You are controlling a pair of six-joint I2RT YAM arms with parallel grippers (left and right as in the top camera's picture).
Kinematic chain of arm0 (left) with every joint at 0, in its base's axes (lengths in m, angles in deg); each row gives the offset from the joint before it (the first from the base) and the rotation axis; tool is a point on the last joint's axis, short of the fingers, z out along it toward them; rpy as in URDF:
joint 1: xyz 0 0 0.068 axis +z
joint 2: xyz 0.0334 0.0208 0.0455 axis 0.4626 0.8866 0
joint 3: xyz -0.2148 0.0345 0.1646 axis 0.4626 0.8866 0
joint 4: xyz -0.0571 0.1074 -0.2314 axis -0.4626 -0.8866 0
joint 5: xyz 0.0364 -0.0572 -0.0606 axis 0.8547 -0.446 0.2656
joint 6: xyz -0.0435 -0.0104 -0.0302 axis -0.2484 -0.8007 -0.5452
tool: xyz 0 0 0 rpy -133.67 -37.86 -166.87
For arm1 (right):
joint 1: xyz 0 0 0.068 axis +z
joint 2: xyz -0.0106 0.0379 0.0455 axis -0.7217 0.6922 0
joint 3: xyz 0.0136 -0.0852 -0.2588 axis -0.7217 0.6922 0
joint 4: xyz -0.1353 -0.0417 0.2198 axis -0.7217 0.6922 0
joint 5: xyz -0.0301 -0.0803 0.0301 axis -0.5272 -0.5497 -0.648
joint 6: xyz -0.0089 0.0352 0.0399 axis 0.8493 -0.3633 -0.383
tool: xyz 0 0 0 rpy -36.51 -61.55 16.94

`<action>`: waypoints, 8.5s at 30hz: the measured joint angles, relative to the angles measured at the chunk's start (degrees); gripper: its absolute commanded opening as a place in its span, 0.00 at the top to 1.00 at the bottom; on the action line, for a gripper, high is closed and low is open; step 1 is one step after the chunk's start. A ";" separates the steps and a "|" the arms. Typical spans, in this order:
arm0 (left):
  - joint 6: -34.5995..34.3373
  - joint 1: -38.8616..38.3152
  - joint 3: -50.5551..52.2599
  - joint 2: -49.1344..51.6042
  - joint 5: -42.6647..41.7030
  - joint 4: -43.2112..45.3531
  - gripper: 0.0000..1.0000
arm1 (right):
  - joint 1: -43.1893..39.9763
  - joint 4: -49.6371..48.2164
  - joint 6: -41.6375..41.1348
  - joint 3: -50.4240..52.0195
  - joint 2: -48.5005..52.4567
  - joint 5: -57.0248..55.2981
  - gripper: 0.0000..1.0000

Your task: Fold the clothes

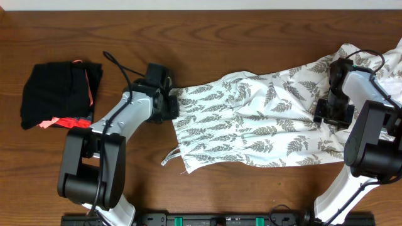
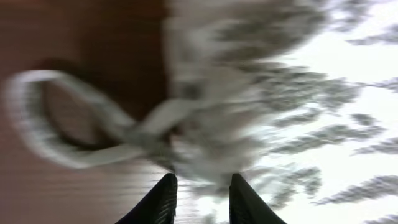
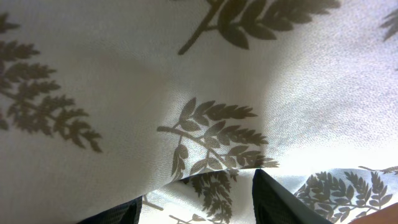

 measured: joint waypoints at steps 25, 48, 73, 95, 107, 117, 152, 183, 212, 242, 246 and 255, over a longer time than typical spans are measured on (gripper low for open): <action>-0.52 -24.41 0.04 -0.17 -12.28 3.98 0.75 | 0.83 1.07 0.00 0.00 0.07 0.94 0.45; -0.70 -8.39 -0.57 5.35 -14.58 1.29 0.75 | 2.54 0.55 2.78 0.00 0.09 9.99 0.42; 1.03 3.93 -0.57 5.44 -14.23 2.29 0.75 | -0.07 -6.75 4.85 0.00 -0.70 7.17 0.31; 1.03 4.85 -0.57 5.42 -13.25 2.99 0.75 | -20.22 -5.99 -1.49 -2.67 -0.72 3.41 0.27; 1.03 7.98 -0.57 5.42 -13.22 2.93 0.75 | -29.86 -6.29 -2.34 -10.49 -0.72 3.39 0.26; 1.03 12.57 -0.57 5.42 -13.25 2.75 0.75 | -32.65 -4.39 -0.98 -10.80 -0.72 8.04 0.30; 4.72 -1.16 0.68 1.66 -13.25 7.89 0.75 | -4.70 -2.16 20.13 -21.27 8.90 25.59 0.40; 4.83 10.38 0.46 4.48 -8.55 7.98 0.75 | -20.68 -8.26 9.70 -21.24 11.37 -1.07 0.25; 4.20 10.73 0.35 4.68 -13.38 7.48 0.75 | -13.18 4.94 14.91 -40.39 3.41 20.57 0.98; 4.20 8.90 0.37 4.74 -14.12 8.37 0.75 | -5.31 -15.50 16.20 -38.95 24.74 18.97 0.91; 4.20 8.90 0.35 4.74 -14.12 8.37 0.75 | -2.84 -24.92 15.96 -39.06 26.34 18.75 0.87; 4.17 8.90 0.35 4.79 -14.34 8.33 0.75 | -0.76 -35.56 12.17 -38.95 28.44 18.82 0.70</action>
